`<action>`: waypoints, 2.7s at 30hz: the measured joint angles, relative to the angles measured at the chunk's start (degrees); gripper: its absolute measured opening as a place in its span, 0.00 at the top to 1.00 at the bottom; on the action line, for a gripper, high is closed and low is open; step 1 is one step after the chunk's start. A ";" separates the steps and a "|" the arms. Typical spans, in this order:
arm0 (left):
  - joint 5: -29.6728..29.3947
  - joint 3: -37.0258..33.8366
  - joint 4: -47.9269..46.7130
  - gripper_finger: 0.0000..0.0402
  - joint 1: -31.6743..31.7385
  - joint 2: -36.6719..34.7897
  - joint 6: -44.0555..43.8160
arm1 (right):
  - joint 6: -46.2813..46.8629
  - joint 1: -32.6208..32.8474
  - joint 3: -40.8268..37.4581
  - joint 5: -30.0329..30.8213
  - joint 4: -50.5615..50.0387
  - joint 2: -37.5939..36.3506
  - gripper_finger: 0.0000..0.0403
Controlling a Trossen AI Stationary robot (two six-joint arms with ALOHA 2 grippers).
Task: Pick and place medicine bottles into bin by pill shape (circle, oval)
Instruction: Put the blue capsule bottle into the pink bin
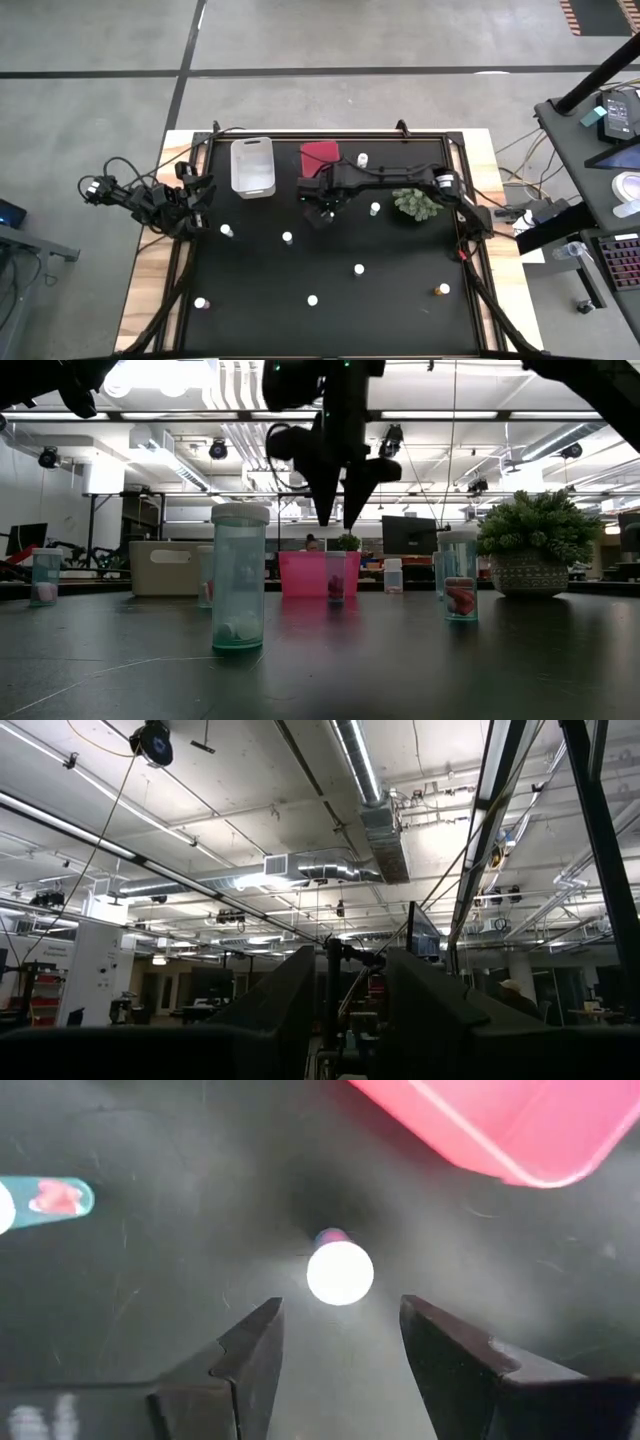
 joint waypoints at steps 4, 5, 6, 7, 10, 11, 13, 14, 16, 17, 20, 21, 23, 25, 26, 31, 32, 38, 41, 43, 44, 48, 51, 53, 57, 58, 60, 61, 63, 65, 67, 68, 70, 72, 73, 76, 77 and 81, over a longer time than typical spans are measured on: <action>0.00 0.00 -0.02 0.72 -0.01 0.00 0.00 | -1.22 -0.29 -0.44 -0.36 -0.03 0.41 0.52; 0.00 0.00 -0.06 0.72 -0.01 0.00 0.00 | -1.21 -0.47 -0.57 -0.34 -0.09 0.41 0.52; 0.00 0.00 -0.18 0.72 0.00 0.00 0.00 | -1.21 -0.61 -0.59 -0.23 -0.03 0.41 0.51; 0.00 0.00 -0.27 0.72 0.00 0.00 0.00 | -1.21 -0.80 -0.59 -0.19 0.13 0.41 0.50; -0.01 0.00 -0.40 0.72 -0.02 0.00 0.00 | -1.51 -1.00 -0.61 -0.10 0.37 0.35 0.46; 0.00 0.00 -0.39 0.72 0.00 0.00 0.01 | -1.57 -0.99 -0.62 -0.12 0.38 0.35 0.45; -0.02 0.00 -0.39 0.72 -0.02 0.00 0.01 | -1.69 -1.01 -0.72 -0.13 0.59 0.77 0.42; -0.02 0.00 -0.39 0.72 0.00 0.00 0.00 | -1.71 -1.01 -0.74 -0.15 0.74 1.05 0.41; -0.02 0.00 -0.42 0.72 0.00 0.00 0.02 | -1.71 -1.01 -0.87 -0.15 0.75 1.77 0.38; -0.02 0.00 -0.43 0.72 0.00 0.00 0.01 | -1.73 -1.01 -0.87 -0.15 0.78 2.14 0.37; -0.04 0.00 -0.44 0.72 -0.01 0.00 0.00 | -2.30 -1.03 -0.90 -0.13 0.99 3.10 0.35; -0.04 0.00 -0.46 0.72 -0.01 0.00 0.00 | -2.38 -1.03 -0.94 -0.13 1.12 3.32 0.35; -0.07 0.00 -0.46 0.72 -0.01 0.00 0.01 | -2.76 -1.03 -1.21 -0.15 2.19 3.93 0.35; -0.07 0.00 -0.48 0.72 0.00 0.00 0.00 | -3.18 -1.03 -1.26 -0.15 2.64 4.29 0.35; -0.07 0.00 -0.44 0.72 0.00 0.00 0.00 | -3.22 -1.03 -1.28 -0.15 2.76 4.44 0.36; -0.07 -0.01 -0.46 0.72 -0.01 0.00 0.00 | -3.20 -0.94 -1.92 -0.15 3.31 4.67 0.42; -0.07 -0.02 -0.46 0.72 0.00 0.00 0.00 | -3.19 -0.90 -2.10 -0.15 3.48 4.70 0.43; -0.07 -0.02 -0.46 0.72 -0.01 0.00 0.01 | -3.16 -0.62 -3.40 -0.15 3.96 4.72 0.54; -0.07 -0.02 -0.46 0.72 0.00 0.00 0.00 | -3.16 -0.58 -4.10 -0.15 4.78 4.72 0.61; -0.07 -0.02 -0.46 0.72 -0.01 0.00 0.00 | -3.20 -0.53 -4.15 -0.15 5.22 4.72 0.65; -0.07 -0.02 -0.46 0.72 0.00 0.00 0.02 | -3.20 -0.51 -4.15 -0.15 5.33 4.72 0.68; -0.07 -0.02 -0.46 0.72 -0.01 0.00 0.01 | -3.48 -0.37 -4.20 -0.12 5.96 4.72 0.75; -0.07 -0.02 -0.46 0.72 0.00 0.00 0.02 | -3.73 -0.35 -4.20 -0.15 6.14 4.72 0.76; -0.07 -0.02 -0.46 0.72 -0.01 0.00 0.01 | -3.79 -0.35 -4.20 -0.14 6.16 4.72 0.74; -0.07 -0.02 -0.46 0.72 -0.01 0.00 0.00 | -5.19 -0.35 -3.39 -0.15 5.33 4.38 0.72; -0.07 -0.02 -0.46 0.72 -0.01 0.00 0.01 | -5.78 -0.35 -2.58 -0.15 4.83 4.13 0.72; -0.07 -0.02 -0.46 0.72 -0.02 0.00 0.02 | -7.28 -0.35 -0.70 -0.15 3.65 3.56 0.73; -0.07 -0.02 -0.46 0.72 -0.02 0.00 0.00 | -7.80 -0.35 0.38 -0.12 3.02 3.26 0.73; -0.07 -0.02 -0.44 0.72 0.00 0.00 0.00 | -9.23 -0.37 2.57 -0.10 2.15 2.98 0.74; -0.07 -0.02 -0.46 0.72 0.00 0.00 0.01 | -11.03 -0.37 4.83 0.26 1.41 2.95 0.75; -0.07 -0.02 -0.45 0.72 -0.02 0.00 0.01 | -13.10 -0.52 7.05 0.34 1.35 2.95 0.74; -0.07 -0.02 -0.44 0.72 -0.01 0.00 0.01 | -14.08 -0.60 8.21 0.37 1.48 2.95 0.74; -0.07 -0.02 -0.44 0.72 -0.02 0.00 0.00 | -16.24 -0.90 10.37 0.34 1.43 2.91 0.74; -0.07 -0.02 -0.43 0.72 -0.02 0.00 0.00 | -18.21 -1.37 12.45 0.36 1.43 2.91 0.74; -0.07 -0.02 -0.42 0.72 -0.02 0.00 0.00 | -19.19 -1.73 13.46 0.38 1.45 2.91 0.74; -0.07 -0.02 -0.42 0.72 -0.01 0.00 0.00 | -21.74 -3.15 16.46 0.42 1.53 2.91 0.74; -0.07 -0.02 -0.42 0.72 -0.02 0.00 -0.01 | -22.21 -3.77 17.23 0.44 1.61 2.91 0.74; -0.07 -0.02 -0.44 0.72 -0.02 0.00 -0.09 | -23.94 -7.23 17.09 0.38 2.28 2.22 0.74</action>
